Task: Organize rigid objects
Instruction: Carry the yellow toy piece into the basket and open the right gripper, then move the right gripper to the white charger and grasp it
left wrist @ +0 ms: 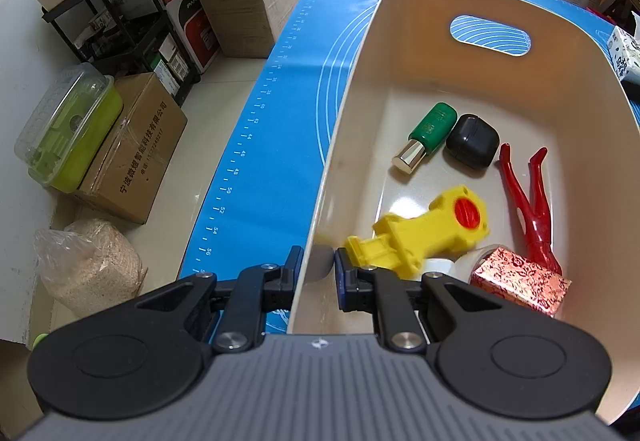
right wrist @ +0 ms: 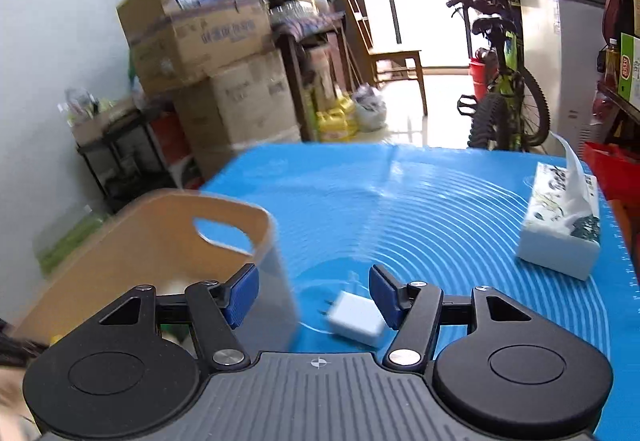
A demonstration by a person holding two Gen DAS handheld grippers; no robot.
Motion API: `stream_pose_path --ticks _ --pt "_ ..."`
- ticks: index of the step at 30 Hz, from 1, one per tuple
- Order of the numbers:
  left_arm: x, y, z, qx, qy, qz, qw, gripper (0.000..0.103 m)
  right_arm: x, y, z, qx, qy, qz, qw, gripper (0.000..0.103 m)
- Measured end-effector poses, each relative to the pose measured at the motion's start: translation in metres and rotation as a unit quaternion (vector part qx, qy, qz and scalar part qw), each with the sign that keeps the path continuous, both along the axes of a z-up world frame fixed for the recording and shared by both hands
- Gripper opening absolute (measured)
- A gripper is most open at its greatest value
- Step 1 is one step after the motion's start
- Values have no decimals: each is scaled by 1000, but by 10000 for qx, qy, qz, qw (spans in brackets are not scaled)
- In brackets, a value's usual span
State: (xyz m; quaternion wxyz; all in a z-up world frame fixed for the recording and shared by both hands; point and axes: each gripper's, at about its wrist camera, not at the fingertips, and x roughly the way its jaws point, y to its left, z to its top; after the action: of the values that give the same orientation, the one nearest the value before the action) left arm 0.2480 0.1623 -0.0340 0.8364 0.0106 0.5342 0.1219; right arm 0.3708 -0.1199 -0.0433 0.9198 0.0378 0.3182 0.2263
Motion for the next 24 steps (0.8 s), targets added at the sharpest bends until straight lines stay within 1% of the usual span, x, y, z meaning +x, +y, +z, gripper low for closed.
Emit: stream_pose_path --ticks 6,11,16,22,24 --pt "1 0 -1 25 6 -13 10000 19 22 -1 -39 -518 289 163 9981 69" --pt "1 -1 -2 32 13 -28 10000 19 31 5 -64 -902 324 343 9948 69" --pt "1 -1 -2 40 17 -35 10000 19 43 15 -74 -1070 256 420 9930 69" --pt "2 -2 -2 62 29 -46 10000 19 52 31 -85 -1358 74 624 9887 74" --pt "2 -3 -2 73 33 -52 10000 19 55 31 -87 -1307 -16 618 9895 74"
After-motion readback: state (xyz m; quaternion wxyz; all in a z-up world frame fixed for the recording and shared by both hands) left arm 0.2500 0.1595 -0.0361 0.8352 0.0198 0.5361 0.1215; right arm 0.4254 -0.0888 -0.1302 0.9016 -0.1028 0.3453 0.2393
